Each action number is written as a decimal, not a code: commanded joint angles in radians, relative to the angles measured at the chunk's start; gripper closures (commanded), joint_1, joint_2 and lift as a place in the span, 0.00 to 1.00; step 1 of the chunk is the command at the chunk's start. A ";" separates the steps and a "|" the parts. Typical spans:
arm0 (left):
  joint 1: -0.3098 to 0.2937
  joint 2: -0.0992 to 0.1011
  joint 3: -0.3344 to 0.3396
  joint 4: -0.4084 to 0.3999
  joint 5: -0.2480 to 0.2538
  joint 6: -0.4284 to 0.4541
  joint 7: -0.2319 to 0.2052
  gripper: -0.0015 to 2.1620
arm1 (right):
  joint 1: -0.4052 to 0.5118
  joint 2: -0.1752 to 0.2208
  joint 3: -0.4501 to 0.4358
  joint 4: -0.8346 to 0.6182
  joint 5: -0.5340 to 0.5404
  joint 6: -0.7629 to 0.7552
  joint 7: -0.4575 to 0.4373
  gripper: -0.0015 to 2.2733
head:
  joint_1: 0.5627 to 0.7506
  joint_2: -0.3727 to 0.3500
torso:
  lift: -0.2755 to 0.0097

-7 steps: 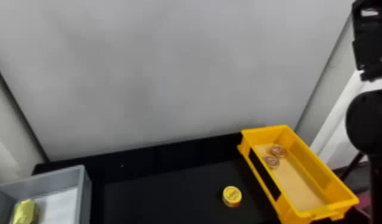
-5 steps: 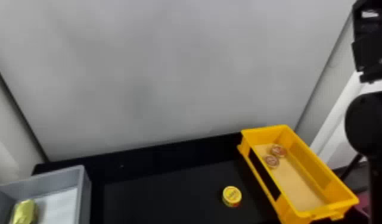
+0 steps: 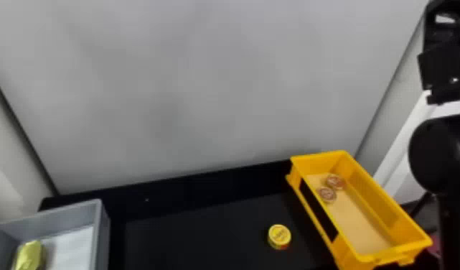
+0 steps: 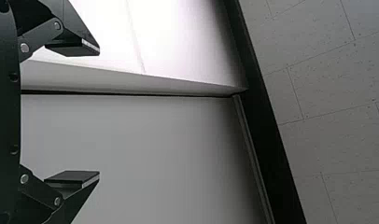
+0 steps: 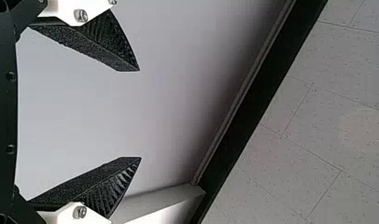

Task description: Pick up the round yellow can and place it in the yellow rectangular box

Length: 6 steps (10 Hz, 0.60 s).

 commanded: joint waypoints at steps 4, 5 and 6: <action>-0.003 -0.005 -0.013 0.004 0.000 -0.002 0.000 0.15 | 0.008 0.002 -0.003 0.007 -0.009 0.030 -0.005 0.05 | 0.23 0.40 | 0.96; -0.004 -0.006 -0.019 0.004 0.000 -0.002 0.002 0.15 | 0.021 0.002 -0.015 0.008 -0.040 0.074 -0.003 0.05 | 0.23 0.40 | 0.96; -0.004 -0.006 -0.022 0.004 0.001 0.000 0.002 0.15 | 0.030 0.003 -0.030 0.008 -0.094 0.143 -0.003 0.05 | 0.23 0.40 | 0.96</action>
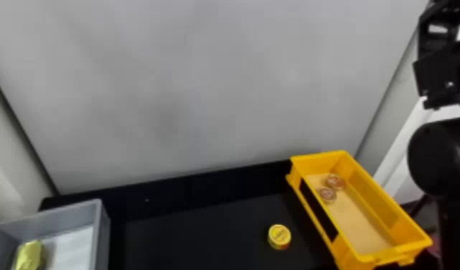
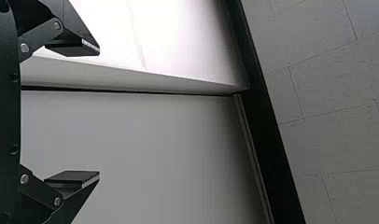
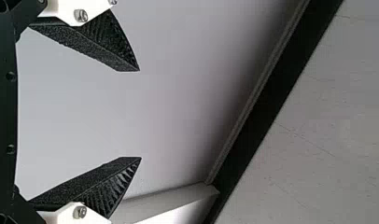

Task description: Pick up the round yellow can and place it in the yellow rectangular box

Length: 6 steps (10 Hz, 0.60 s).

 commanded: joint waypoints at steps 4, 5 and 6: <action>-0.008 -0.011 -0.022 0.000 0.003 0.005 0.000 0.15 | 0.063 -0.008 -0.074 0.088 -0.298 0.282 0.011 0.05 | 0.23 0.40 | 0.96; -0.007 -0.012 -0.028 0.000 0.006 0.006 0.002 0.15 | 0.075 -0.014 -0.082 0.121 -0.350 0.313 0.012 0.05 | 0.23 0.40 | 0.96; -0.008 -0.014 -0.032 0.000 0.008 0.008 0.002 0.15 | 0.089 -0.014 -0.086 0.151 -0.378 0.345 0.018 0.05 | 0.23 0.40 | 0.96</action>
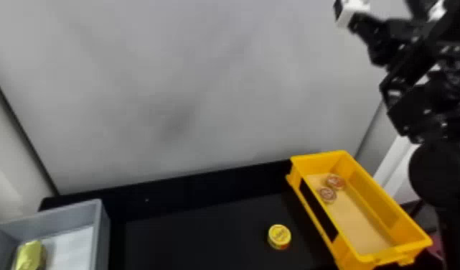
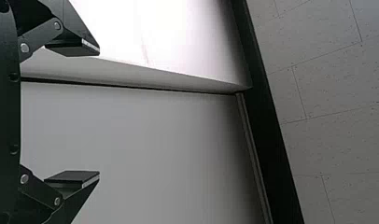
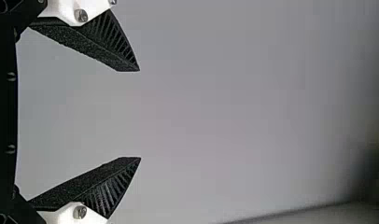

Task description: Pick up the round yellow can and place it in the yellow rectangular box

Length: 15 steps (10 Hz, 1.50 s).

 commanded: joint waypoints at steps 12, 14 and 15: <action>-0.010 -0.018 -0.048 0.000 0.010 0.023 -0.004 0.15 | 0.230 -0.037 0.004 0.382 -0.063 0.070 0.187 0.05 | 0.23 0.40 | 0.96; -0.008 -0.020 -0.051 0.000 0.010 0.023 -0.006 0.15 | 0.256 -0.037 0.024 0.485 -0.060 0.021 0.222 0.04 | 0.23 0.40 | 0.96; -0.008 -0.020 -0.051 0.001 0.010 0.023 -0.006 0.15 | 0.264 -0.037 0.032 0.526 -0.060 0.004 0.241 0.03 | 0.23 0.40 | 0.96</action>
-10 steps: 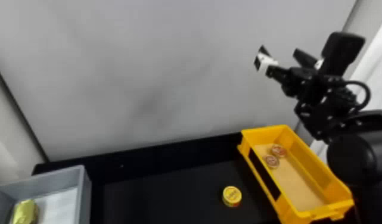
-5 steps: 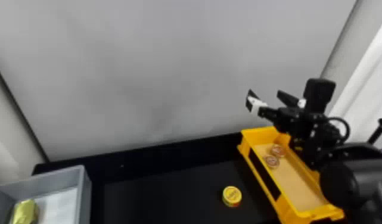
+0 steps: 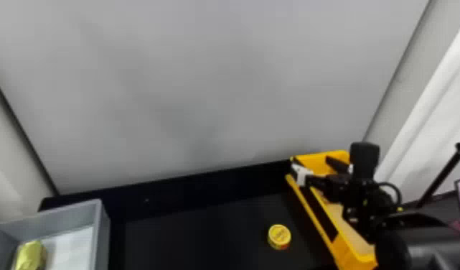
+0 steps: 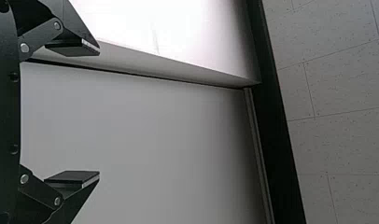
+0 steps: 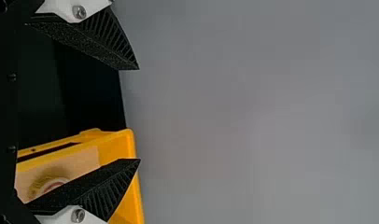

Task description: Pick up the round yellow can and place it in the yellow rectangular box

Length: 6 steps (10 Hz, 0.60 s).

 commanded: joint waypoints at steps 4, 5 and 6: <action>-0.001 -0.002 -0.007 0.005 -0.002 0.000 -0.001 0.15 | 0.002 0.001 0.075 0.219 0.027 -0.060 0.095 0.03 | 0.23 0.40 | 0.96; -0.001 -0.002 -0.008 0.005 0.000 0.000 -0.001 0.15 | -0.014 0.001 0.103 0.253 0.048 -0.058 0.113 0.03 | 0.23 0.40 | 0.96; -0.004 -0.004 -0.010 0.006 0.000 0.000 -0.001 0.15 | -0.025 0.003 0.123 0.295 0.048 -0.056 0.118 0.03 | 0.23 0.40 | 0.96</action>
